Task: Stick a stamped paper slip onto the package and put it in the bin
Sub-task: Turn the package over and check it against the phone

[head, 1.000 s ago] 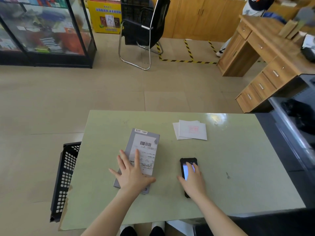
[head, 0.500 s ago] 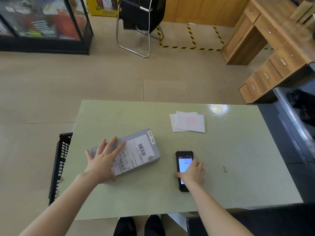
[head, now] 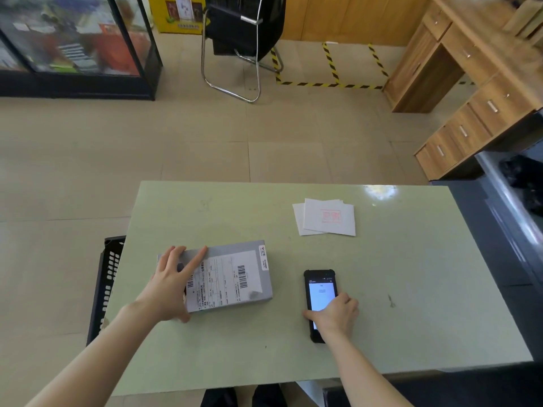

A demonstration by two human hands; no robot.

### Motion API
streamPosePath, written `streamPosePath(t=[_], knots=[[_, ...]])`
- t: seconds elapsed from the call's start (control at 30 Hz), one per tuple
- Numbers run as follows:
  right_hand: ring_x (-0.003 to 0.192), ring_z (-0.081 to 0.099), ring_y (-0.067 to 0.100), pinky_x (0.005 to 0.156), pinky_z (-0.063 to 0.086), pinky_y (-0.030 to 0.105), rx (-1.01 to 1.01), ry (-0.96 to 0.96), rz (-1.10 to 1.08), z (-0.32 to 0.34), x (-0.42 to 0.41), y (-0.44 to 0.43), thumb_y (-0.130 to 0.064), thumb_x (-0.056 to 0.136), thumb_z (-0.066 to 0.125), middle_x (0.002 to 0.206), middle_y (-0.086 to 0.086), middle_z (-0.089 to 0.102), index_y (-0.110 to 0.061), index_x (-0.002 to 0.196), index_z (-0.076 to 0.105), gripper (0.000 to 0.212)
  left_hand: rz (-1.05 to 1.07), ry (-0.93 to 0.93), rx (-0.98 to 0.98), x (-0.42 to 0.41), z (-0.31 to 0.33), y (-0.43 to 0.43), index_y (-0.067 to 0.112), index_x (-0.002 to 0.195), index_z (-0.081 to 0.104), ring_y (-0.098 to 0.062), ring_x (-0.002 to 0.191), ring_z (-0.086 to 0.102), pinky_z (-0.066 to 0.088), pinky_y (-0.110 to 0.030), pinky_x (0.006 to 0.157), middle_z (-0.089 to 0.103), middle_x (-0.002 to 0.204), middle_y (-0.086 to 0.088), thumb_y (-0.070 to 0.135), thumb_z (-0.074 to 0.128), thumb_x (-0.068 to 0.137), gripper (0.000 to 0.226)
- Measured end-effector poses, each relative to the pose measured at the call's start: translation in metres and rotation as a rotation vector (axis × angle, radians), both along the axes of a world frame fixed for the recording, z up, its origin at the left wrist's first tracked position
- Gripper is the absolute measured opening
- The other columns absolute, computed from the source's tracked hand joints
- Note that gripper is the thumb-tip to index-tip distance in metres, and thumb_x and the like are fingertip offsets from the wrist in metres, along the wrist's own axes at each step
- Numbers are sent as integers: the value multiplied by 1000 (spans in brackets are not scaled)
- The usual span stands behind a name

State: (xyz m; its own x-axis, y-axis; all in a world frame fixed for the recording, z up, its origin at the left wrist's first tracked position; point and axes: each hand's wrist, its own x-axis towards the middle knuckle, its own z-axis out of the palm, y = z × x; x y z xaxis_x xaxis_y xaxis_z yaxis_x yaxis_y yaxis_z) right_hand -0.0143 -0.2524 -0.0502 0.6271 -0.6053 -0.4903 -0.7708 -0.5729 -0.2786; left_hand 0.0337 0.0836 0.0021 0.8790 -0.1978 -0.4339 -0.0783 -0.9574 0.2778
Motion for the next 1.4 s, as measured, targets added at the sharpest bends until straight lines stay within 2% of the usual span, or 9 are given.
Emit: streamPosePath(t=[0.13,0.23,0.3,0.43,0.5,0.67,1.1,1.27,1.4], knots=[[112,41,31,80,47,37,28,27,-17,6,3,-7,-22,48,87,120,14,42,-4,115,42,83,-8,-28,-17,-2,0,4,41,149,-10,-23,136,11,45,-36,104,3,150,-6,33,83,42,142],[111,41,26,83,45,33,23,-49,142,17,4,-19,-24,44,84,116,10,43,-9,116,44,84,-51,-43,-1,-1,8,6,45,149,0,-19,133,13,55,-36,89,7,150,-4,34,81,44,133],[111,39,23,83,42,30,46,-108,257,30,9,-27,-25,43,83,116,6,43,-14,119,44,86,-100,-77,37,2,15,3,44,149,2,-19,134,13,56,-37,85,9,150,-4,37,80,46,130],[113,35,18,86,37,25,61,-144,510,70,23,-36,-27,45,79,114,-3,36,-20,125,40,90,-197,-179,149,10,37,-10,42,149,-3,-26,143,3,39,-42,104,5,154,-6,43,80,52,128],[114,35,17,90,38,24,30,-124,682,90,27,-36,-29,45,79,116,-4,36,-21,129,38,94,-229,-216,191,16,48,-19,40,149,-3,-28,144,-1,33,-43,108,3,155,-8,44,80,53,127],[111,37,19,91,40,27,-215,-83,1000,123,24,-27,-33,47,83,122,-1,39,-22,133,34,99,-281,-265,280,27,71,-34,39,149,-1,-31,145,-3,27,-47,113,3,154,-10,45,81,53,127],[108,37,21,85,38,27,-342,-102,947,131,12,-26,-29,50,83,121,1,38,-21,128,36,92,-288,-238,329,26,76,-40,38,148,6,-30,143,1,33,-46,106,8,150,-9,47,82,49,125],[111,39,20,88,41,28,-256,-69,832,121,11,-33,-32,49,82,121,-1,38,-21,126,38,90,-298,-191,310,28,73,-38,38,148,1,-29,142,2,31,-46,109,9,150,-7,43,84,50,129],[113,40,20,88,46,31,-87,22,607,103,4,-45,-32,48,80,122,0,38,-17,121,41,83,-374,-122,346,30,68,-42,40,147,-17,-28,145,-2,22,-56,114,5,152,-7,39,87,53,140]])
